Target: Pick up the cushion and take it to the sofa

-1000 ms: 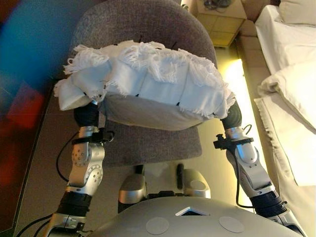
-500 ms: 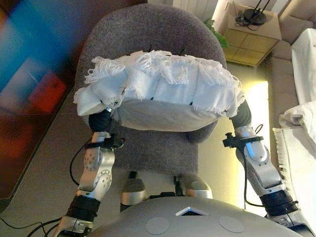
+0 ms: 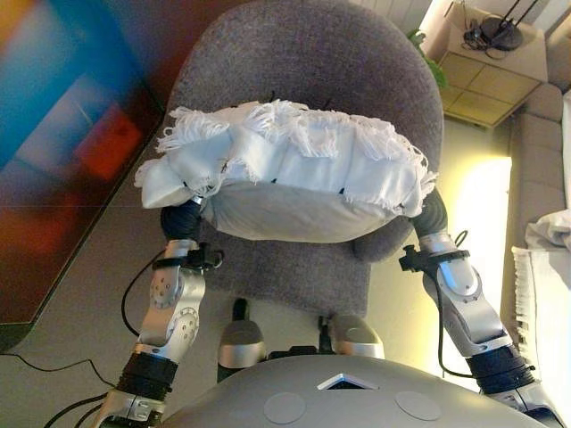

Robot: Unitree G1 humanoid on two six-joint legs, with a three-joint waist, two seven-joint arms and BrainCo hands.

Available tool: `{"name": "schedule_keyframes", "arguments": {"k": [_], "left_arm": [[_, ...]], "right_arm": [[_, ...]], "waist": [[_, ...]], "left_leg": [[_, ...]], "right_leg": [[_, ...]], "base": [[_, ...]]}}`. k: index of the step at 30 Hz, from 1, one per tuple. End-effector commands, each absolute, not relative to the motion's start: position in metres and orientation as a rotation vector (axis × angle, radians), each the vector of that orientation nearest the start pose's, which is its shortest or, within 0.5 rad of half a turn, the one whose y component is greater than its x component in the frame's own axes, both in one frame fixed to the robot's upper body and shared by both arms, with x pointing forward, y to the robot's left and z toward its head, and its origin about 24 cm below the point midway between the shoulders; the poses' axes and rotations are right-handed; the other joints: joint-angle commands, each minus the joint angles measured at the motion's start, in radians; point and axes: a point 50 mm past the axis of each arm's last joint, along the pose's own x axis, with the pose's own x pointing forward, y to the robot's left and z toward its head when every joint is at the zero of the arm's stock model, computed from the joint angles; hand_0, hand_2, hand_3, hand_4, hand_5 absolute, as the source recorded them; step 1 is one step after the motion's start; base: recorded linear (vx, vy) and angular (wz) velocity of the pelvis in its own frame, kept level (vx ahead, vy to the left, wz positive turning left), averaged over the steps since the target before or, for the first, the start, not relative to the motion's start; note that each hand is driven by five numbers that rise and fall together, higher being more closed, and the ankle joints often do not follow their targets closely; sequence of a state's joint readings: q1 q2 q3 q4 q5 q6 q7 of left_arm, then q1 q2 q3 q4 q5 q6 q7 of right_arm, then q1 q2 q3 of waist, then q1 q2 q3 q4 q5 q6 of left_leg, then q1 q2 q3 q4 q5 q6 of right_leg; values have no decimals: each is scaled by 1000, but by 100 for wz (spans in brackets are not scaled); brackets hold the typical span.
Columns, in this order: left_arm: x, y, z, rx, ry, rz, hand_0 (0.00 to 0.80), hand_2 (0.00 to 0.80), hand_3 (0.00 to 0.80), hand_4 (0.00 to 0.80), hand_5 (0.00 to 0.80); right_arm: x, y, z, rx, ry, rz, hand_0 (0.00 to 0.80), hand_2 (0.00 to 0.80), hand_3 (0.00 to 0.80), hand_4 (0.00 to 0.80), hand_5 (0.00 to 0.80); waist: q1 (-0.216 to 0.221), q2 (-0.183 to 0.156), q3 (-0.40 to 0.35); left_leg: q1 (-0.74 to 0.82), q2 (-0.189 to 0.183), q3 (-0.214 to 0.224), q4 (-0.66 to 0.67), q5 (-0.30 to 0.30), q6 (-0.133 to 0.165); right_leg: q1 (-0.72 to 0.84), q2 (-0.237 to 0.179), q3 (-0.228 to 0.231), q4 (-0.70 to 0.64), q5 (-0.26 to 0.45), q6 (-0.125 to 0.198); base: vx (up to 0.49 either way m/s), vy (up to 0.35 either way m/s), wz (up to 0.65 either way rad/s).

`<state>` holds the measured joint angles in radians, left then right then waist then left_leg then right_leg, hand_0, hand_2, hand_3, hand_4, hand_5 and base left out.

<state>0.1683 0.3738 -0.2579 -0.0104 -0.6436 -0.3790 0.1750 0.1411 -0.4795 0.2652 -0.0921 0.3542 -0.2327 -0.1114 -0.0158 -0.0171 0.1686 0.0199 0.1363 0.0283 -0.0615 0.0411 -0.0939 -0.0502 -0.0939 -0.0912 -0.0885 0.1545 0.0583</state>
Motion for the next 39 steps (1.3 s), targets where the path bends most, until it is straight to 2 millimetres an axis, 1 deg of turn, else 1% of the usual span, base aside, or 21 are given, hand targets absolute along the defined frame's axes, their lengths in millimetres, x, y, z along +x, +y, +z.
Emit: {"name": "schedule_keyframes", "arguments": {"k": [1, 3, 6, 9, 15, 19, 22, 25, 26, 27, 28, 29, 30, 31, 33, 34, 35, 36, 37, 38, 39], "left_arm": [[245, 161, 87, -282, -372, -82, 800, 800, 800, 800, 800], [252, 157, 91, -263, -391, -91, 800, 800, 800, 800, 800], [267, 147, 101, -251, -437, -101, 800, 800, 800, 800, 800], [280, 140, 101, -275, -430, -74, 800, 800, 800, 800, 800], [299, 125, 101, -266, -412, -51, 800, 800, 800, 800, 800], [311, 112, 110, -249, -429, -56, 800, 800, 800, 800, 800], [323, 103, 113, -213, -423, -57, 800, 800, 800, 800, 800], [342, 100, 113, -191, -366, -19, 800, 800, 800, 800, 800], [347, 99, 114, -176, -346, -7, 740, 740, 740, 740, 740], [354, 100, 114, -162, -318, 13, 493, 493, 493, 493, 493], [359, 102, 117, -155, -313, 32, 439, 439, 439, 439, 439], [364, 102, 120, -141, -305, 50, 355, 355, 355, 355, 355], [370, 104, 121, -130, -264, 70, 85, 85, 85, 85, 85], [374, 106, 120, -129, -233, 87, 0, 0, 0, 0, 0], [380, 113, 121, -126, -208, 121, 0, 0, 0, 0, 0], [382, 118, 121, -116, -191, 138, 0, 0, 0, 0, 0], [384, 122, 120, -113, -180, 154, 0, 0, 0, 0, 0], [384, 125, 120, -112, -176, 165, 0, 0, 0, 0, 0], [384, 132, 117, -113, -160, 194, 0, 0, 0, 0, 0], [383, 140, 113, -119, -147, 229, 0, 0, 0, 0, 0], [382, 144, 111, -119, -142, 249, 0, 0, 0, 0, 0]], "right_arm": [[243, -148, 89, -47, -334, 212, 800, 800, 800, 800, 800], [249, -145, 93, -45, -355, 192, 800, 800, 800, 800, 800], [262, -138, 101, -51, -403, 171, 800, 800, 800, 800, 800], [272, -132, 103, -53, -403, 167, 800, 800, 800, 800, 800], [294, -123, 101, -86, -368, 132, 800, 800, 800, 800, 800], [314, -117, 111, -112, -380, 103, 800, 800, 800, 800, 800], [331, -113, 116, -131, -341, 72, 800, 800, 800, 800, 800], [351, -115, 116, -135, -221, 15, 800, 800, 800, 800, 800], [356, -116, 116, -133, -192, 7, 800, 800, 800, 800, 800], [362, -118, 117, -145, -168, -11, 800, 800, 800, 800, 800], [367, -118, 119, -148, -156, -26, 800, 800, 800, 800, 800], [371, -120, 121, -142, -144, -41, 800, 800, 800, 800, 800], [376, -123, 123, -136, -128, -66, 800, 800, 800, 800, 800], [380, -125, 126, -136, -120, -82, 800, 800, 800, 800, 800], [386, -130, 131, -134, -101, -121, 800, 800, 800, 800, 800], [389, -138, 132, -139, -87, -154, 800, 800, 800, 800, 800], [391, -144, 134, -133, -80, -180, 693, 693, 693, 693, 693], [392, -147, 134, -130, -77, -192, 515, 515, 515, 515, 515], [393, -155, 134, -128, -70, -219, 50, 50, 50, 50, 50], [394, -163, 134, -126, -63, -247, 0, 0, 0, 0, 0], [393, -167, 135, -121, -61, -261, 0, 0, 0, 0, 0]], "waist": [[-18, -14, 41], [-22, -13, 63], [-35, -7, 108], [-45, -1, 133], [-47, 2, 162], [-41, 2, 189], [-38, 2, 212], [-41, 2, 232], [-42, 3, 239], [-42, 3, 248], [-43, 3, 256], [-44, 3, 263], [-44, 3, 272], [-45, 4, 277], [-46, 5, 285], [-45, 7, 291], [-43, 9, 295], [-42, 10, 297], [-41, 13, 300], [-40, 16, 302], [-39, 18, 303]], "left_leg": [[9, -11, 20, 50, -38, 5], [2, -18, 21, 40, -38, 11], [-24, -28, 27, 26, -35, 20], [-41, -36, 29, 29, -33, 24], [-67, -41, 29, 43, -33, 22], [-95, -42, 26, 42, -27, 19], [-114, -43, 24, 39, -20, 14], [-135, -44, 22, 32, -9, 7], [-138, -44, 21, 29, -6, 6], [-147, -44, 21, 24, 0, 4], [-154, -45, 22, 22, 5, 3], [-163, -46, 22, 21, 10, 1], [-174, -47, 23, 20, 15, 0], [-180, -48, 24, 19, 19, -1], [-190, -50, 25, 17, 26, -4], [-196, -57, 28, 16, 29, -3], [-200, -61, 28, 14, 31, -3], [-201, -62, 27, 13, 32, -3], [-204, -65, 25, 13, 33, -4], [-206, -66, 25, 14, 34, -5], [-206, -67, 24, 15, 34, -5]], "right_leg": [[2, -63, 14, 37, -34, 67], [-14, -68, 20, 36, -27, 73], [-58, -76, 31, 43, -21, 80], [-75, -80, 38, 54, -24, 81], [-81, -85, 41, 52, -29, 78], [-90, -84, 39, 40, -27, 73], [-100, -82, 37, 34, -25, 70], [-116, -77, 41, 32, -22, 67], [-119, -76, 42, 31, -21, 66], [-127, -74, 42, 31, -19, 66], [-136, -73, 42, 32, -16, 65], [-145, -72, 42, 34, -14, 65], [-156, -71, 42, 36, -12, 64], [-163, -70, 42, 37, -10, 63], [-174, -70, 41, 38, -5, 63], [-180, -71, 40, 38, -2, 64], [-184, -70, 39, 37, 0, 63], [-185, -70, 38, 37, 1, 63], [-188, -70, 37, 37, 1, 62], [-190, -71, 35, 39, 1, 62], [-191, -71, 34, 40, 0, 62]], "base": [[-71, 9, 3], [-101, -1, 4], [-171, 13, 6], [-78, 13, 4], [-39, -3, 0], [-55, -31, 0], [-61, -26, -1], [-58, -5, -1], [-74, -1, -2], [-70, -5, -2], [-82, -5, 0], [-74, -7, -3], [-61, -9, -3], [-44, -11, -3], [0, 0, 0], [0, 0, 0], [0, 0, 0], [0, 0, 0], [0, 0, 0], [0, 0, 0], [0, 0, 0]]}}
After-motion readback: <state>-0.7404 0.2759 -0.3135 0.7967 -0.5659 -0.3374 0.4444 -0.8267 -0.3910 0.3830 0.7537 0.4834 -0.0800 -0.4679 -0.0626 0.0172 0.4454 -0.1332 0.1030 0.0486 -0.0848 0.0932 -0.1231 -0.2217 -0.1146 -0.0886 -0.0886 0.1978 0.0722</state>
